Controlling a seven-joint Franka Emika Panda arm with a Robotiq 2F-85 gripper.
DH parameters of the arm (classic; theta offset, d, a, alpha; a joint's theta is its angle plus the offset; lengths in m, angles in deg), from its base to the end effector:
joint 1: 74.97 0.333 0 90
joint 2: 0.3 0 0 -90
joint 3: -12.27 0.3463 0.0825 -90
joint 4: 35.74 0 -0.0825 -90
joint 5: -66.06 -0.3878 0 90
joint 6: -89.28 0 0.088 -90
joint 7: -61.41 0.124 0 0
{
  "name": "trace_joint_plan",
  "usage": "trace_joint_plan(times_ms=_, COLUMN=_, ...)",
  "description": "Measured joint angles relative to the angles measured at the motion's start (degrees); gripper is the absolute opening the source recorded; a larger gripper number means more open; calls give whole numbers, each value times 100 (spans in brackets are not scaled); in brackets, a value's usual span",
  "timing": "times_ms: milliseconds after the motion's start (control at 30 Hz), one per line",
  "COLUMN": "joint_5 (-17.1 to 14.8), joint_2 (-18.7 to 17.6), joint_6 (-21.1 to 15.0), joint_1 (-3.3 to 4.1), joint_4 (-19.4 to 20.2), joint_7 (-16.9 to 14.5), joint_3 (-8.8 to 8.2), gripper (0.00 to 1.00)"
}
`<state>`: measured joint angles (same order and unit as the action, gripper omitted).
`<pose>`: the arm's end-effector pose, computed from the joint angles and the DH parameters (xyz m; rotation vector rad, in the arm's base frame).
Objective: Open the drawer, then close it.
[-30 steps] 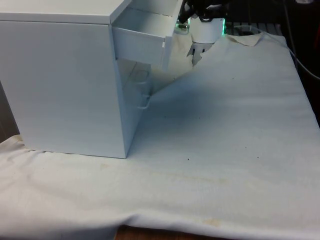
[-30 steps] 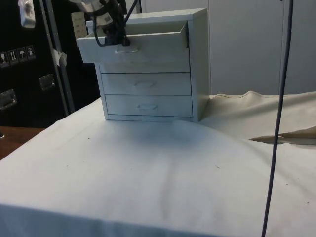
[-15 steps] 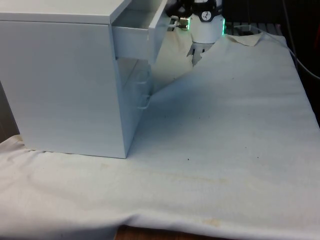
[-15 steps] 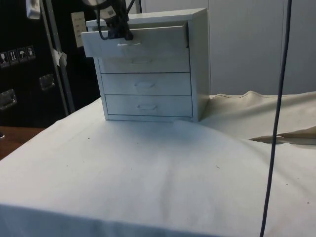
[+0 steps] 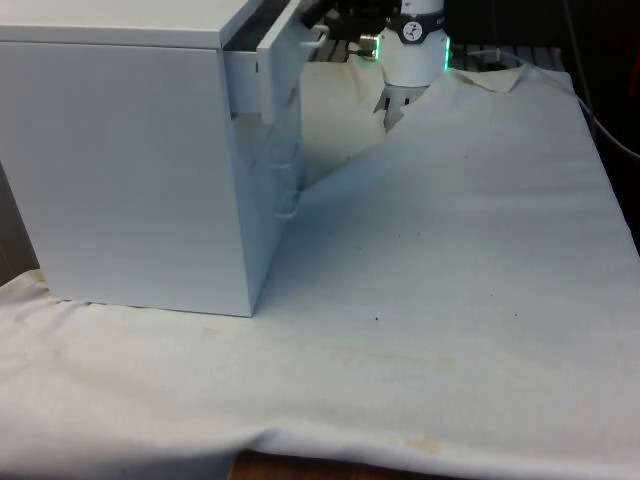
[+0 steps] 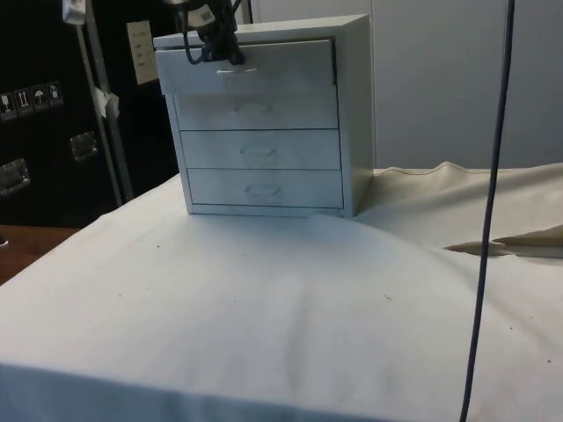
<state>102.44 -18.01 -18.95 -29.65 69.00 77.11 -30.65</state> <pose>0.6156 0.0066 0.4305 2.3295 0.0458 -0.0661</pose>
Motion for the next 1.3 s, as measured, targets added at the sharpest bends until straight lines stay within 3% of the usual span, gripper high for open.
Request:
trace_joint_plan(times_ms=600, joint_5=-23, joint_2=-17, joint_6=-286, joint_1=-109, joint_4=74, joint_7=-241, joint_3=-298, gripper=0)
trace_joint_plan(times_ms=1300, joint_5=-630, joint_2=235, joint_6=-286, joint_1=-63, joint_4=195, joint_7=-178, joint_3=-120, gripper=0)
